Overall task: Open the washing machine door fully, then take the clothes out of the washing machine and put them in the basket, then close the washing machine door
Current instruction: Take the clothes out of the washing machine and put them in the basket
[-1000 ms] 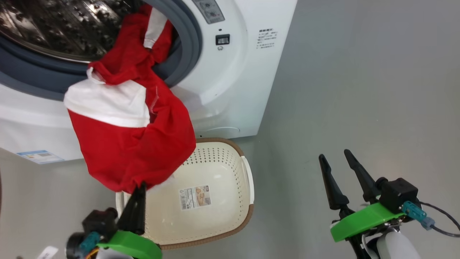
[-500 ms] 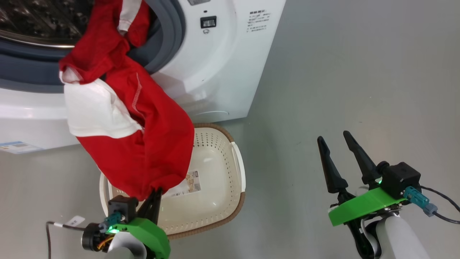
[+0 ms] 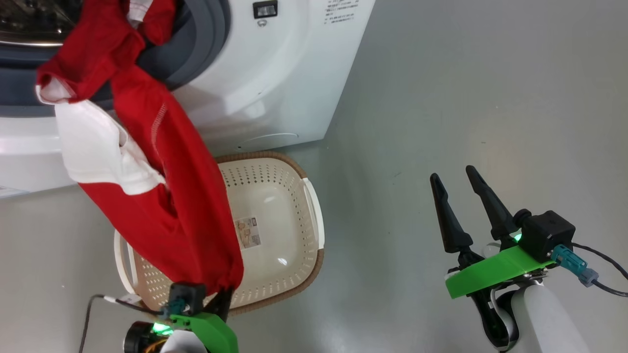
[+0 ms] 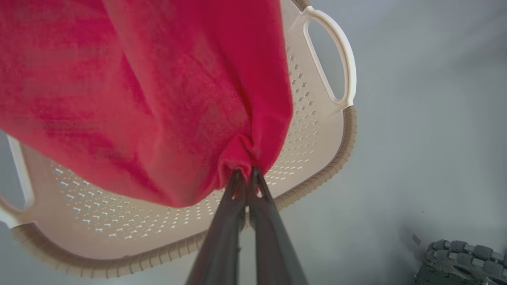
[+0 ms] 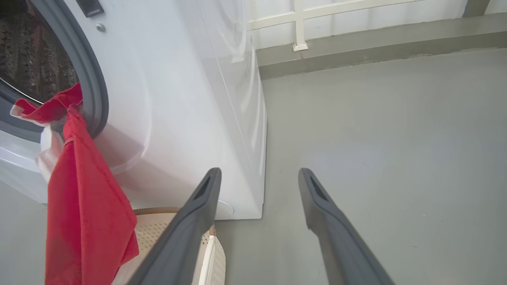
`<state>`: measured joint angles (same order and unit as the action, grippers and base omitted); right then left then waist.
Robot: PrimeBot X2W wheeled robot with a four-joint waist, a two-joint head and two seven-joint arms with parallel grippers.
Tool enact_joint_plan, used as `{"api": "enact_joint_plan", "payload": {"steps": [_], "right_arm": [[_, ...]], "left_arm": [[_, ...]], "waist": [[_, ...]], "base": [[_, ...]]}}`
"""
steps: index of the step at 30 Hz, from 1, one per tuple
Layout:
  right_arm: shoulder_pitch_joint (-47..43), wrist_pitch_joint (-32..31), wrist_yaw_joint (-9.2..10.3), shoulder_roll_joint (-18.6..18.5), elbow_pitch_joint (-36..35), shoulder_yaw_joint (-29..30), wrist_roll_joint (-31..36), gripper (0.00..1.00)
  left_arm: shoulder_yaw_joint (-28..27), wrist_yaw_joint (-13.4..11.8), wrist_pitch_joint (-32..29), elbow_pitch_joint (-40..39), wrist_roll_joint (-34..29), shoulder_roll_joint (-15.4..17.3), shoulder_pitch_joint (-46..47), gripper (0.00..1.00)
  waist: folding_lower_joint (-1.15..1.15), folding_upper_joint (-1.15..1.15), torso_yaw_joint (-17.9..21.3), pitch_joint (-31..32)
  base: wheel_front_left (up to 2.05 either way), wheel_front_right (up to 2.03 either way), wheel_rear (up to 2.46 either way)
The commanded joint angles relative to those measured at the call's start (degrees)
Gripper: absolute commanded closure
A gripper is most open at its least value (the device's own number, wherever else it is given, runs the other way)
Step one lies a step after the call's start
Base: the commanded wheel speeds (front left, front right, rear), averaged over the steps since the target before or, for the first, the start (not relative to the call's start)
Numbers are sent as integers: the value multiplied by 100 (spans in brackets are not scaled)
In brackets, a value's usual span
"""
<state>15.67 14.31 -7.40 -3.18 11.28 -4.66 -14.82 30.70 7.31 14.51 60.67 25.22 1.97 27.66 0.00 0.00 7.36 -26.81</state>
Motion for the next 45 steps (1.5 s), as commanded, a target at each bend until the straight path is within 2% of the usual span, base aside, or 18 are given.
{"api": "enact_joint_plan", "payload": {"steps": [1,8,19,21,23,24,26,27,37,45], "right_arm": [[36,69,-9,30,-145,-146,-72,0],[121,69,-9,30,-175,-195,-108,0],[178,69,-9,30,-216,-226,-127,0],[189,69,-9,30,-224,-238,-134,0],[204,69,-9,30,-233,-253,-140,0],[226,69,-9,30,-238,-270,-144,0],[249,69,-9,30,-244,-281,-147,0],[259,69,-9,30,-245,-285,-148,0],[284,69,-9,30,-226,-288,-142,0],[208,69,-9,30,-138,-247,-107,0]], "left_arm": [[26,17,47,52,100,91,33,100],[680,17,40,413,587,113,302,100],[784,17,48,542,1046,343,782,100],[779,17,48,551,1081,378,830,72],[762,17,48,561,1116,416,886,62],[752,17,48,580,1141,453,945,27],[749,17,48,634,1164,483,1007,16],[758,17,48,658,1172,491,1034,0],[829,17,49,794,1270,561,1192,0],[724,17,49,603,1387,604,1134,0]], "waist": [[0,0,33,-60],[0,0,77,-221],[0,0,133,-402],[0,0,144,-435],[0,0,154,-480],[0,0,162,-534],[0,0,164,-585],[0,0,164,-602],[0,0,148,-621],[0,0,28,-318]], "base": [[0,0,0],[0,0,0],[0,0,0],[0,0,0],[0,0,0],[0,0,0],[0,0,0],[0,0,0],[0,0,0],[0,0,0]]}}
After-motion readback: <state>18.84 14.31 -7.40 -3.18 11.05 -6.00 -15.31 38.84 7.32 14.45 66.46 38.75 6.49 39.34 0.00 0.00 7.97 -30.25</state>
